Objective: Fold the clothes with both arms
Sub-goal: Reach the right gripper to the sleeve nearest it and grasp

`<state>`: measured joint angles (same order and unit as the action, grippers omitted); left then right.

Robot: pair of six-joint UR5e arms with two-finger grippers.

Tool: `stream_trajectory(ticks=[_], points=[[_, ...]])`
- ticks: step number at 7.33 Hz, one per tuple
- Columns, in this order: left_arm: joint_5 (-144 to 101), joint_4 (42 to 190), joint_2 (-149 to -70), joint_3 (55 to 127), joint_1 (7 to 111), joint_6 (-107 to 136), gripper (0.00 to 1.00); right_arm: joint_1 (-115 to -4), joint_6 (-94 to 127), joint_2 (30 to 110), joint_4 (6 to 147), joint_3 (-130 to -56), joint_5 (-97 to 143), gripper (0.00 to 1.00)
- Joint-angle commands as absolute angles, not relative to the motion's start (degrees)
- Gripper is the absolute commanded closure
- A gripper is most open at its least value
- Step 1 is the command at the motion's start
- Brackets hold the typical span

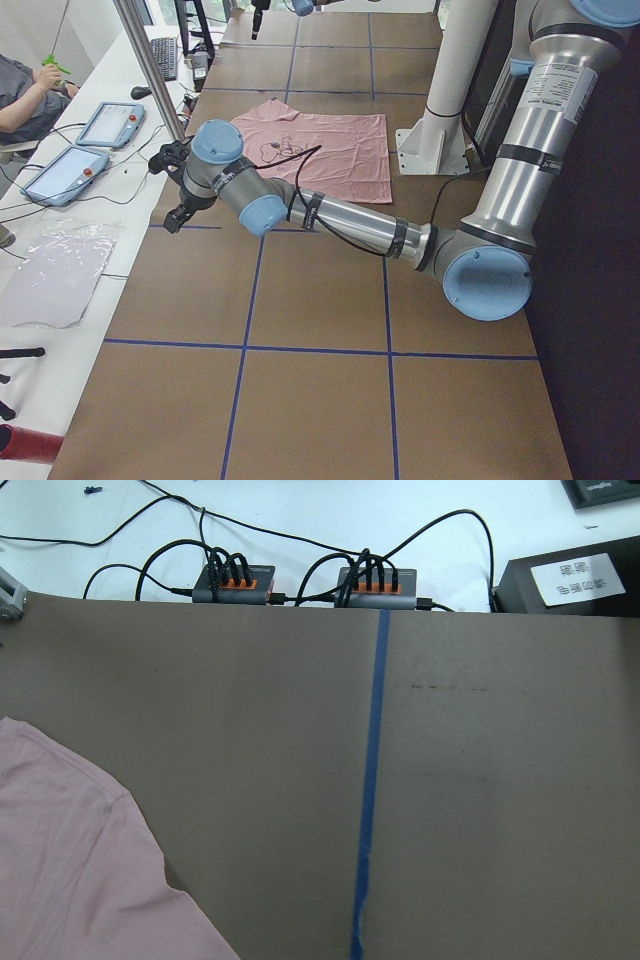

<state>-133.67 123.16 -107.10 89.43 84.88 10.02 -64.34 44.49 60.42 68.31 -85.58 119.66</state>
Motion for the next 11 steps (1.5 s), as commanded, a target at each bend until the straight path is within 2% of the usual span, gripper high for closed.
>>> stream_trajectory(ticks=[1,2,3,4,11], points=[[-133.7,123.8,-107.1,89.7,84.6,10.6,0.0,-55.0,55.2,59.2,66.5,-84.2,108.4,0.16],[-133.7,123.9,-107.1,89.8,84.5,10.5,0.0,-52.9,57.2,59.0,63.7,-82.3,106.7,0.3],[-133.6,125.5,-106.7,89.7,84.5,10.5,0.0,-51.3,58.2,59.1,59.4,-78.5,105.0,0.39],[-133.6,125.8,-106.6,89.6,84.5,10.6,0.0,-50.1,58.9,59.0,56.5,-75.9,103.5,0.39],[-133.6,125.9,-106.6,89.6,83.8,10.4,0.0,-46.1,58.3,62.0,56.2,-75.7,100.6,0.37]])
